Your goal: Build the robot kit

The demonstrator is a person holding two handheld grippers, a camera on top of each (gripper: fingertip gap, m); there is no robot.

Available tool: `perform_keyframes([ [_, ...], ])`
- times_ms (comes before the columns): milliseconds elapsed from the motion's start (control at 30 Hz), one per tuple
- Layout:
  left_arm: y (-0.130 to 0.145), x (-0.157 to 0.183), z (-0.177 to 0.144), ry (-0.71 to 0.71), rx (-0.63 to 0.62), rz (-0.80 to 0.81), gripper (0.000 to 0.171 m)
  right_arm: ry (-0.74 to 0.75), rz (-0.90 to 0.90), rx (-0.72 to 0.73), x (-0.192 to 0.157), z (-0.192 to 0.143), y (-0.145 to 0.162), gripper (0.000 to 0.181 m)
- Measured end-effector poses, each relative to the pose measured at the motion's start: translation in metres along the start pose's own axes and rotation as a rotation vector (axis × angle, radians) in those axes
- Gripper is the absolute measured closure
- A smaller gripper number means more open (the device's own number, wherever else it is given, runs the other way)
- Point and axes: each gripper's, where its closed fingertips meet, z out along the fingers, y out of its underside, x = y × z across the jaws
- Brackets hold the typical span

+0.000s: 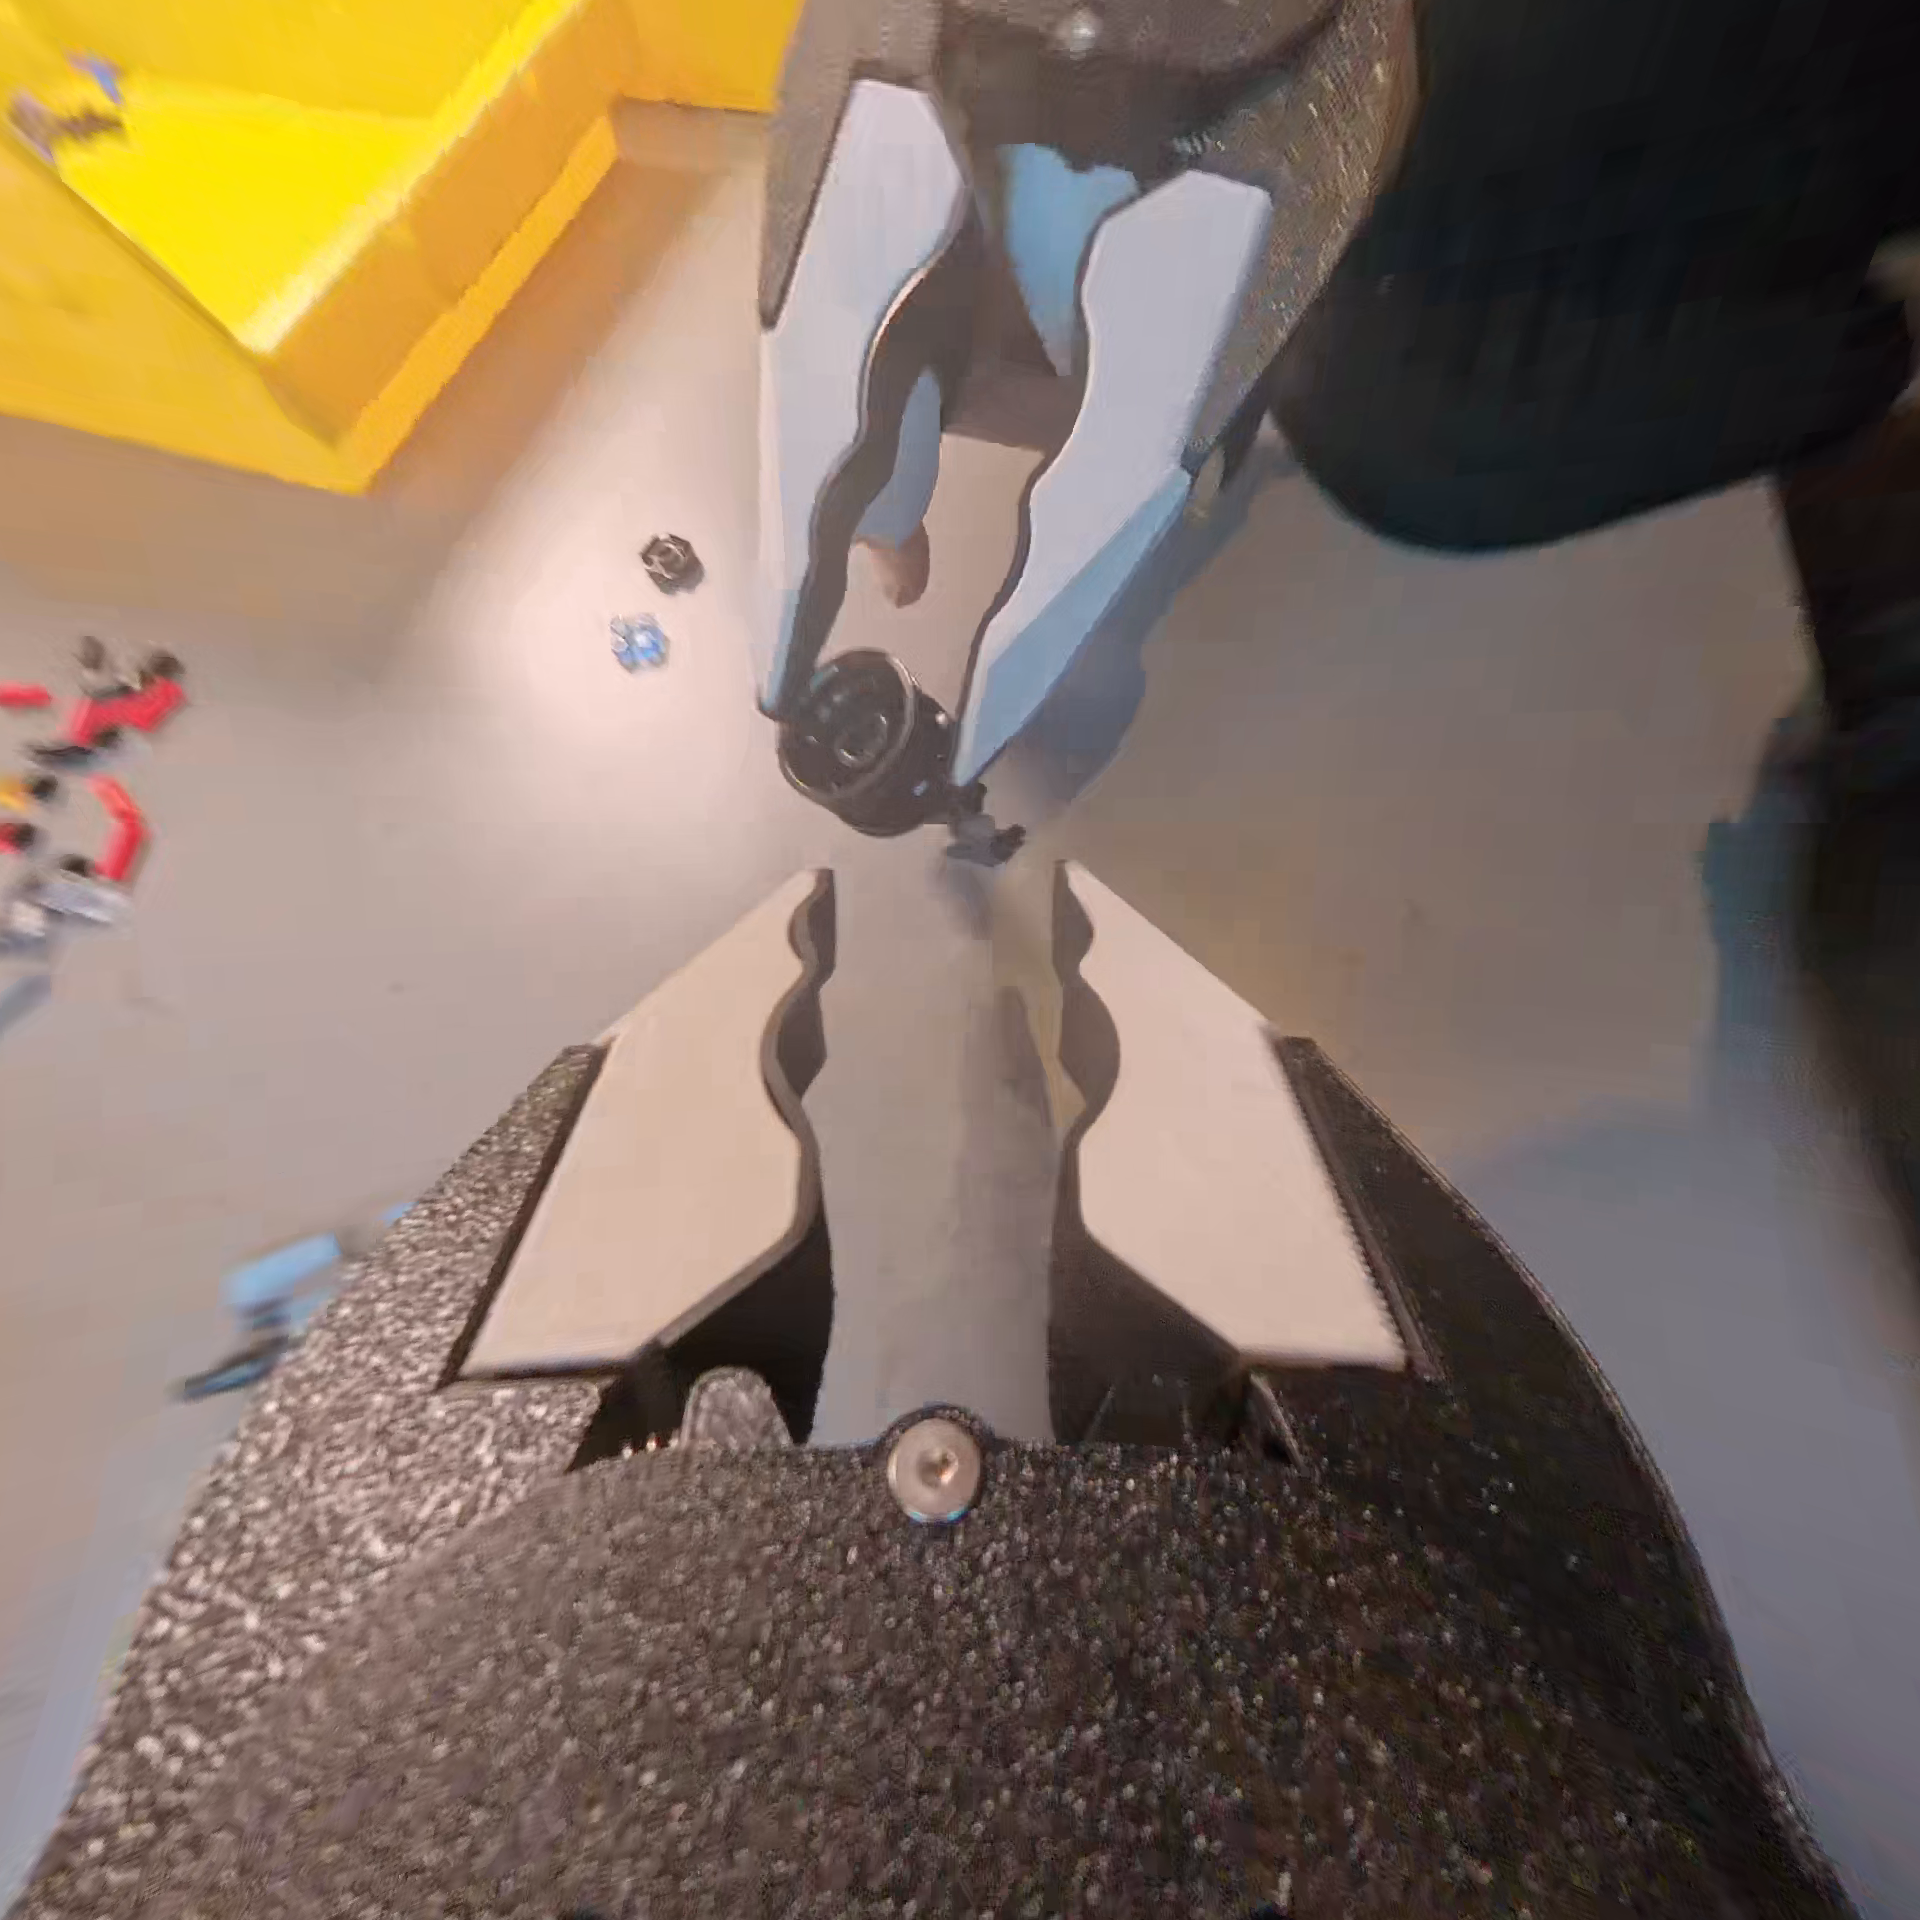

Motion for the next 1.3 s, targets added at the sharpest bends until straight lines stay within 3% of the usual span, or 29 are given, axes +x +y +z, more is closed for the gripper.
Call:
perform_keyframes([
  [67,-0.005,0.003,0.002,0.031,0.065,-0.15,0.126,0.106,0.047,0.098,0.008,-0.004,-0.013,0.147],
  [133,-0.011,-0.002,0.003,-0.002,0.108,-0.201,0.13,0.146,0.083,0.153,0.007,-0.005,-0.023,0.147],
  [233,-0.008,-0.013,0.001,-0.092,0.074,-0.116,0.157,0.193,0.092,0.163,0.008,-0.003,-0.028,0.147],
  [467,0.035,0.008,0.018,0.062,-0.18,-0.057,0.158,0.052,-0.296,-0.147,-0.027,0.011,0.016,0.147],
  [533,0.039,0.011,0.021,0.087,-0.2,-0.041,0.159,0.03,-0.359,-0.2,-0.032,0.014,0.02,0.146],
  [767,0.04,0.012,0.019,0.134,-0.225,-0.031,0.159,-0.182,-0.199,-0.329,-0.034,0.012,0.013,0.133],
  [867,0.04,0.012,0.018,0.15,-0.225,-0.029,0.159,-0.225,-0.2,-0.409,-0.033,0.018,0.02,0.149],
  [1000,0.043,0.01,0.014,0.151,-0.217,-0.046,0.159,-0.212,-0.227,-0.456,-0.034,0.019,0.021,0.15],
  [1133,0.049,0.007,0.005,0.141,-0.215,-0.034,0.171,-0.181,-0.28,-0.513,-0.037,0.021,0.018,0.15],
  [1200,0.05,0.007,0.005,0.14,-0.207,-0.043,0.169,-0.182,-0.249,-0.529,-0.036,0.022,0.018,0.15],
  [1300,0.049,0.005,0.004,0.118,-0.19,-0.037,0.151,-0.185,-0.242,-0.543,-0.035,0.021,0.019,0.15],
])
